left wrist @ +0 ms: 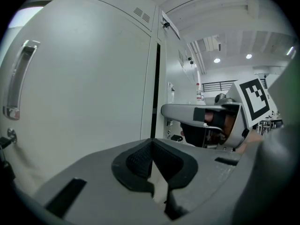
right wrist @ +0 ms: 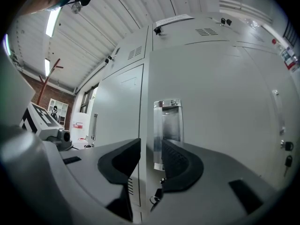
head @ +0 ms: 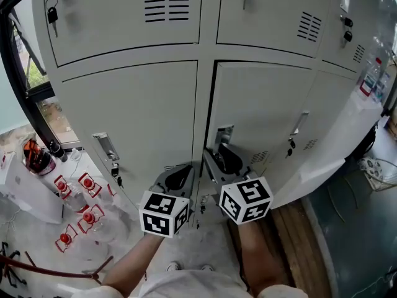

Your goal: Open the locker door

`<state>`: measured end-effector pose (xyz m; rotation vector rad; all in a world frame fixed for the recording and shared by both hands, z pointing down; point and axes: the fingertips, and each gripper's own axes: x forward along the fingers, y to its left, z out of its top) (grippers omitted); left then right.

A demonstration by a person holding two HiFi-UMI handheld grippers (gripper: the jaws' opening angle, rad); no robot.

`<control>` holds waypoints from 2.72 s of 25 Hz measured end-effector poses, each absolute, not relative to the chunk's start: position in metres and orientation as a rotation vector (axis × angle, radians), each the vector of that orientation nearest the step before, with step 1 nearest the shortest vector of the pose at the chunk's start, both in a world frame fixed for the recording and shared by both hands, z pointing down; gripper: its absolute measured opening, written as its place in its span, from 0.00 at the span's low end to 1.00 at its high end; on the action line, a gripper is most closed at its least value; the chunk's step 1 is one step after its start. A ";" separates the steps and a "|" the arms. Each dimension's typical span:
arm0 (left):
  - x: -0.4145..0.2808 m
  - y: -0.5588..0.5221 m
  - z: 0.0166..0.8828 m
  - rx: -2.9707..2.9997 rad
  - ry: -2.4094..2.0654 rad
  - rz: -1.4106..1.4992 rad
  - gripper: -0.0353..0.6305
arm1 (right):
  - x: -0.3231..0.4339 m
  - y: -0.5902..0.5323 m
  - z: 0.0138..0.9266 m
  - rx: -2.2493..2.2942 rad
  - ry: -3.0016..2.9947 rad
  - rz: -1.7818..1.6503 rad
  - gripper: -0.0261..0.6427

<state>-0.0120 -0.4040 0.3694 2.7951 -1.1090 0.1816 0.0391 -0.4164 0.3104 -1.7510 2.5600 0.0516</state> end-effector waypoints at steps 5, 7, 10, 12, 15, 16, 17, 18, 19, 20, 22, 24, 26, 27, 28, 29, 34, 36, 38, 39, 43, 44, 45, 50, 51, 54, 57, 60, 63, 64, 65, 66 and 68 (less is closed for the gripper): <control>-0.006 -0.398 0.373 2.820 -1.024 0.179 0.06 | 0.040 -0.404 0.311 -1.775 2.554 0.056 0.24; -0.002 -0.395 0.374 2.831 -0.986 0.178 0.06 | 0.041 -0.397 0.311 -1.778 2.555 0.060 0.24; 0.006 -0.391 0.374 2.852 -0.927 0.177 0.06 | 0.042 -0.385 0.311 -1.774 2.564 0.069 0.25; 0.012 -0.387 0.374 2.865 -0.887 0.181 0.06 | 0.044 -0.377 0.311 -1.773 2.566 0.075 0.26; 0.021 -0.381 0.376 2.881 -0.829 0.185 0.06 | 0.047 -0.364 0.312 -1.783 2.558 0.079 0.26; 0.025 -0.378 0.375 2.887 -0.810 0.185 0.06 | 0.049 -0.360 0.312 -1.787 2.554 0.080 0.26; 0.028 -0.376 0.375 2.894 -0.791 0.186 0.06 | 0.051 -0.356 0.312 -1.793 2.549 0.081 0.26; 0.031 -0.374 0.376 2.901 -0.771 0.188 0.06 | 0.053 -0.352 0.312 -1.800 2.543 0.081 0.26; 0.034 -0.371 0.376 2.907 -0.752 0.191 0.06 | 0.055 -0.348 0.312 -1.808 2.536 0.081 0.26; 0.037 -0.369 0.376 2.913 -0.734 0.194 0.06 | 0.057 -0.345 0.312 -1.817 2.529 0.080 0.26; 0.041 -0.364 0.376 2.922 -0.701 0.198 0.06 | 0.061 -0.338 0.312 -1.833 2.514 0.081 0.26; 0.046 -0.360 0.376 2.931 -0.671 0.199 0.06 | 0.064 -0.332 0.311 -1.842 2.500 0.084 0.26; 0.049 -0.356 0.377 2.939 -0.644 0.202 0.06 | 0.068 -0.326 0.310 -1.844 2.486 0.085 0.26; 0.051 -0.355 0.377 2.942 -0.631 0.205 0.06 | 0.070 -0.323 0.310 -1.844 2.480 0.085 0.26; 0.053 -0.353 0.378 2.944 -0.619 0.209 0.06 | 0.072 -0.319 0.310 -1.845 2.473 0.086 0.26; 0.054 -0.351 0.379 2.946 -0.606 0.211 0.06 | 0.074 -0.316 0.310 -1.847 2.465 0.087 0.26; 0.066 -0.343 0.378 2.958 -0.541 0.209 0.06 | 0.086 -0.303 0.309 -1.876 2.418 0.078 0.25; 0.071 -0.340 0.378 2.960 -0.518 0.208 0.06 | 0.091 -0.297 0.309 -1.889 2.401 0.082 0.24; 0.076 -0.336 0.379 2.960 -0.497 0.209 0.06 | 0.095 -0.292 0.309 -1.896 2.389 0.088 0.24; 0.079 -0.334 0.379 2.960 -0.488 0.210 0.06 | 0.098 -0.289 0.309 -1.898 2.385 0.089 0.24; 0.091 -0.327 0.379 2.964 -0.454 0.209 0.06 | 0.109 -0.277 0.309 -1.888 2.366 0.082 0.25; 0.095 -0.326 0.379 2.965 -0.446 0.209 0.06 | 0.112 -0.274 0.309 -1.886 2.360 0.080 0.25; 0.098 -0.325 0.379 2.966 -0.439 0.209 0.06 | 0.115 -0.272 0.309 -1.885 2.356 0.080 0.25; 0.121 -0.312 0.378 2.975 -0.387 0.208 0.06 | 0.133 -0.257 0.309 -1.886 2.346 0.095 0.25; 0.126 -0.309 0.378 2.977 -0.375 0.210 0.06 | 0.136 -0.254 0.309 -1.886 2.344 0.099 0.25; 0.142 -0.300 0.378 2.982 -0.339 0.212 0.06 | 0.149 -0.245 0.308 -1.894 2.337 0.107 0.24; 0.156 -0.292 0.377 2.987 -0.305 0.210 0.06 | 0.163 -0.236 0.309 -1.907 2.322 0.108 0.24; 0.170 -0.286 0.376 2.991 -0.282 0.207 0.06 | 0.176 -0.228 0.309 -1.929 2.305 0.110 0.24; 0.183 -0.279 0.375 2.993 -0.259 0.204 0.06 | 0.191 -0.219 0.309 -1.968 2.285 0.116 0.24; 0.187 -0.276 0.375 2.994 -0.250 0.204 0.06 | 0.196 -0.216 0.309 -1.981 2.274 0.117 0.23; 0.191 -0.274 0.375 2.995 -0.241 0.204 0.06 | 0.202 -0.214 0.309 -1.994 2.262 0.118 0.22; 0.195 -0.272 0.375 2.996 -0.232 0.204 0.06 | 0.207 -0.211 0.310 -2.007 2.251 0.120 0.22; 0.203 -0.268 0.376 2.998 -0.214 0.206 0.06 | 0.217 -0.207 0.310 -2.032 2.229 0.121 0.21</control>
